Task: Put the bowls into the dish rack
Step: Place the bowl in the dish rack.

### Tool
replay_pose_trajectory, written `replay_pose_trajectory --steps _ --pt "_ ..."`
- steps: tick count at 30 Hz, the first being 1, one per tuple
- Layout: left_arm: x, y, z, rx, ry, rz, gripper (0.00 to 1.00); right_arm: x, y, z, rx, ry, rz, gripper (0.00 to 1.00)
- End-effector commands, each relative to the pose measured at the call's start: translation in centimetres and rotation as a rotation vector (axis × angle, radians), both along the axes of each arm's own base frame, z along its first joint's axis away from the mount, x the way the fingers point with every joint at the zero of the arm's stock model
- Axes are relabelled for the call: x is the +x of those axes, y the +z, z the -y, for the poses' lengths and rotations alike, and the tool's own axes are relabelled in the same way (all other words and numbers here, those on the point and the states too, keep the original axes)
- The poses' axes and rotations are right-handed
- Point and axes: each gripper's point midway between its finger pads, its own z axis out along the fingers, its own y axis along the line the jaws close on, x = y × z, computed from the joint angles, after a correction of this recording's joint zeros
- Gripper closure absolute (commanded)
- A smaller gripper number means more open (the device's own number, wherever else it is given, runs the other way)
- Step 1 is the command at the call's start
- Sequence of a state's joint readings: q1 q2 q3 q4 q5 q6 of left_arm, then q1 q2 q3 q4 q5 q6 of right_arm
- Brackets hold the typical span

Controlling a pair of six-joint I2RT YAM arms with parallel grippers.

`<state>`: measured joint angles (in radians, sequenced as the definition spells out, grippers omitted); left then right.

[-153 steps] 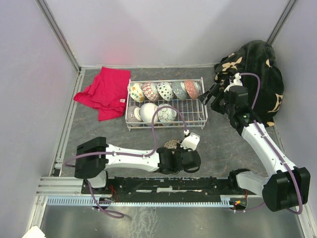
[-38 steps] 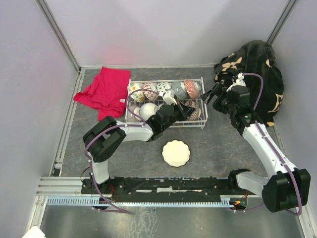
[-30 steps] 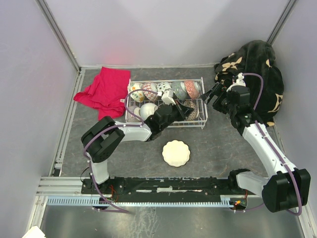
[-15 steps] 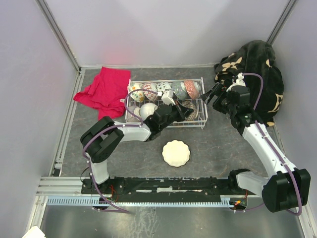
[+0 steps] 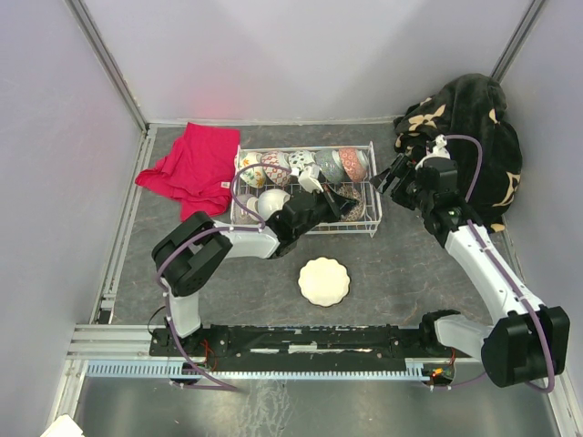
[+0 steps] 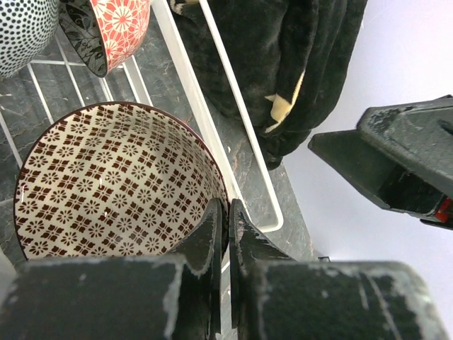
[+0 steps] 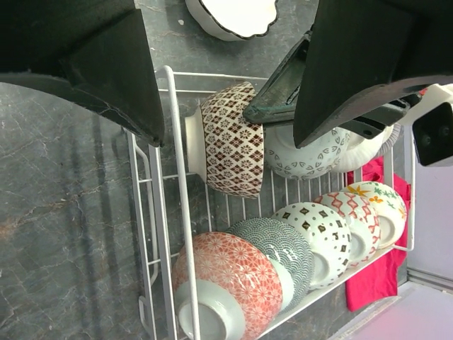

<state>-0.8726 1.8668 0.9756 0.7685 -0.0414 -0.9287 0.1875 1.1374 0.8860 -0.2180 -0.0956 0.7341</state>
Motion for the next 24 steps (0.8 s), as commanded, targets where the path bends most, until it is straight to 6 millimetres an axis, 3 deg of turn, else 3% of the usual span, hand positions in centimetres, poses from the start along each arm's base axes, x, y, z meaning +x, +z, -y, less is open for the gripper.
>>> replay_pose_trajectory --steps 1,5,14,21,24 --pt "-0.8 -2.4 0.7 -0.002 -0.027 -0.083 0.97 0.9 0.7 0.5 -0.032 -0.013 0.009 0.21" --pt "-0.9 -2.1 0.4 -0.045 -0.015 -0.071 0.97 1.2 -0.7 0.6 -0.054 -0.012 -0.04 0.25" --pt "-1.1 -0.7 0.2 -0.162 -0.011 -0.041 0.97 2.0 -3.1 0.9 -0.1 -0.017 -0.11 0.48" --pt "-1.1 -0.3 0.4 -0.223 -0.014 -0.038 0.97 2.1 -3.4 0.9 -0.108 -0.016 -0.118 0.57" --pt "-1.1 -1.2 0.1 -0.203 0.001 -0.065 0.97 2.1 -3.3 1.0 -0.107 -0.016 -0.115 0.57"
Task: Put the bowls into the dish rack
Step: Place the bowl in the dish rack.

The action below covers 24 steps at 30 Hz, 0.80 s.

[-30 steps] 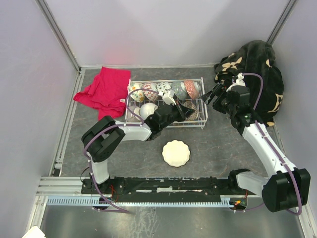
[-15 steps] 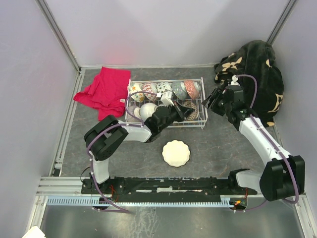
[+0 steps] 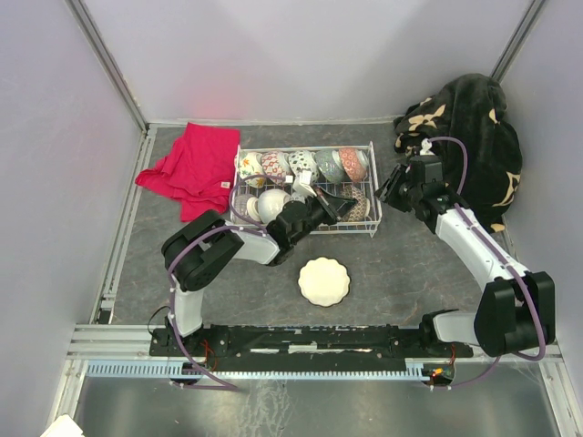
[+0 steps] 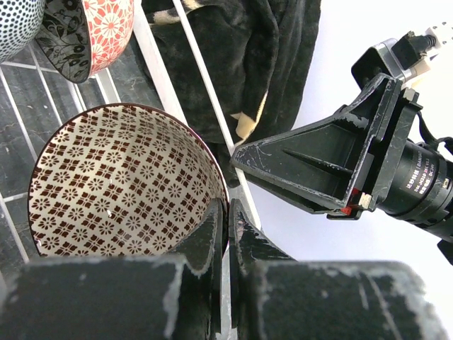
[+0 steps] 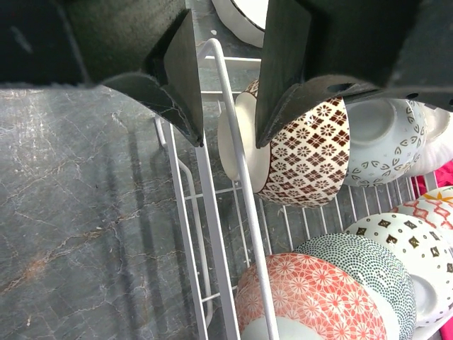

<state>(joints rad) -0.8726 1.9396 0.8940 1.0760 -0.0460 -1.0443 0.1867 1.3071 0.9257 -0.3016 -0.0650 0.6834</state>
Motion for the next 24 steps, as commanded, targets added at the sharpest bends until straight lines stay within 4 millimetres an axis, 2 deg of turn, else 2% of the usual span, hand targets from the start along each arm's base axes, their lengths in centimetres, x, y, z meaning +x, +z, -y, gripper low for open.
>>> replay_pose_trajectory --steps 1,17,24 --pt "-0.9 -2.5 0.0 0.002 -0.009 -0.093 0.97 1.4 2.7 0.3 -0.011 -0.01 0.081 0.57" --pt "-1.7 -9.6 -2.8 0.188 0.017 -0.26 0.97 1.2 3.3 0.3 -0.007 -0.011 0.097 0.57" --pt "-2.0 -11.3 -3.8 0.268 0.02 -0.287 0.97 1.2 3.4 0.3 -0.005 -0.009 0.101 0.57"
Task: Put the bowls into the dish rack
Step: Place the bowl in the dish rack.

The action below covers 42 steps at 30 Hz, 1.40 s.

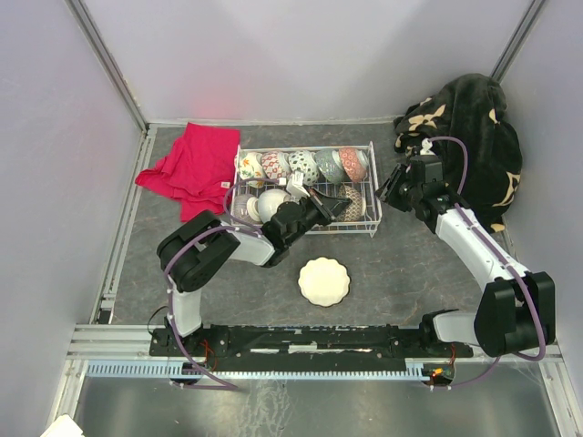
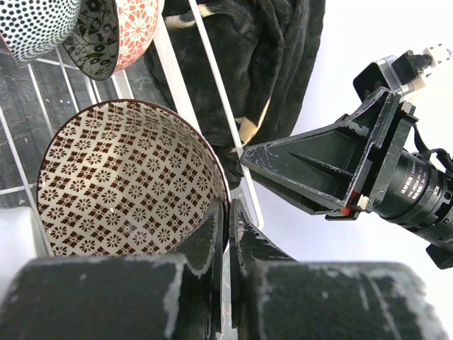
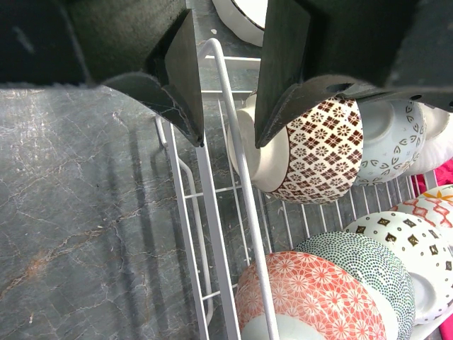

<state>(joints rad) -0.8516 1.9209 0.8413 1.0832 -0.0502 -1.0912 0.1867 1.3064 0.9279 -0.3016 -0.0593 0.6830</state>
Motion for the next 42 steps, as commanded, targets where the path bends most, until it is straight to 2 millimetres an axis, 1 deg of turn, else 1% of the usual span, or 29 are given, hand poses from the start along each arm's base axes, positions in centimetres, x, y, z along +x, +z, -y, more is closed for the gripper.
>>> replay_pose_trajectory --steps 1,8,14,27,36,40,42 --pt "-2.2 -10.5 -2.4 0.288 -0.012 -0.239 0.97 1.1 3.3 0.2 -0.001 -0.004 0.097 0.57" --pt "-2.4 -11.4 -3.8 0.413 0.006 -0.247 0.97 1.1 3.4 0.1 0.002 -0.002 0.101 0.57" --pt "-2.4 -11.4 -5.0 0.505 0.025 -0.24 0.97 1.1 3.4 0.1 0.004 -0.001 0.102 0.57" --pt "-1.9 -10.1 -8.0 0.678 0.098 -0.203 0.97 1.1 3.6 -0.1 0.013 0.004 0.106 0.57" --pt "-2.0 -9.6 -9.4 0.74 0.127 -0.193 0.97 1.1 3.6 -0.1 0.016 0.004 0.108 0.57" --pt "-2.0 -9.2 -10.3 0.761 0.153 -0.19 0.97 1.2 3.6 -0.2 0.019 0.006 0.11 0.57" --pt "-2.0 -8.7 -10.5 0.758 0.159 -0.182 0.97 1.1 3.6 -0.3 0.021 0.009 0.11 0.57"
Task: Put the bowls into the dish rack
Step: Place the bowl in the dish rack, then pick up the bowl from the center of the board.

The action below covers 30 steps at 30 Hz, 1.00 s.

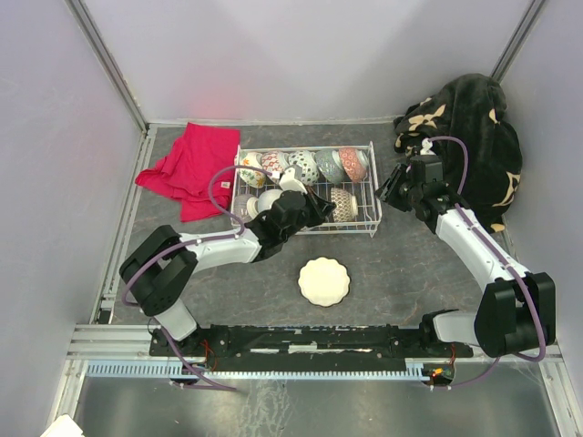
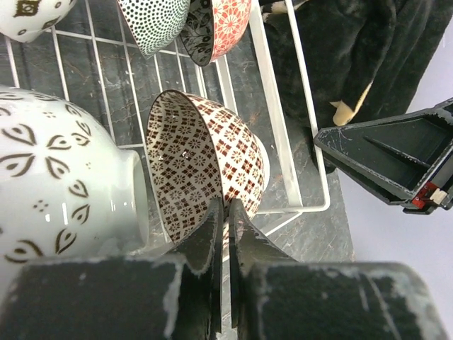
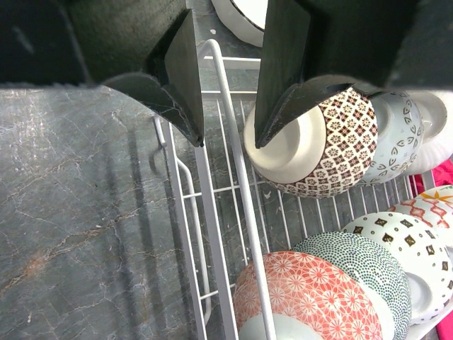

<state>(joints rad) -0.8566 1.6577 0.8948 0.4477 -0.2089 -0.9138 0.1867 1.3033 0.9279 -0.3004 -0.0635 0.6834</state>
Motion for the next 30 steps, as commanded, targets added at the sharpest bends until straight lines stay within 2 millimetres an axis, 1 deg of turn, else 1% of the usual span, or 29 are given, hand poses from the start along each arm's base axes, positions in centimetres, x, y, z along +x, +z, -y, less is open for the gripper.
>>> replay_pose_trajectory --steps 1,5,11,15,20,25,28,30 --pt "-1.8 -7.7 -5.8 0.365 0.046 -0.122 0.97 1.2 3.4 -0.2 0.017 0.006 0.105 0.57" --pt "-1.7 -6.8 -5.8 0.361 0.05 -0.11 0.92 1.2 3.4 -0.2 0.019 0.006 0.104 0.57" --pt "-1.9 -6.1 -6.5 0.367 0.064 -0.102 0.92 1.2 3.4 -0.3 0.022 0.009 0.105 0.57" --pt "-2.0 -5.1 -6.9 0.36 0.074 -0.084 0.87 1.2 3.4 -0.3 0.022 0.011 0.107 0.57" --pt "-2.4 -2.8 -6.7 0.332 0.067 -0.042 0.85 1.2 3.4 -0.3 0.023 0.012 0.106 0.56" --pt "-3.1 0.0 -6.8 0.327 0.077 0.008 0.8 1.2 3.4 -0.3 0.024 0.011 0.104 0.56" --pt "-4.3 2.3 -6.8 0.319 0.075 0.051 0.76 1.2 3.4 -0.4 0.025 0.011 0.105 0.56" --pt "-5.4 3.7 -6.6 0.318 0.065 0.081 0.71 1.2 3.4 -0.4 0.024 0.012 0.107 0.54"
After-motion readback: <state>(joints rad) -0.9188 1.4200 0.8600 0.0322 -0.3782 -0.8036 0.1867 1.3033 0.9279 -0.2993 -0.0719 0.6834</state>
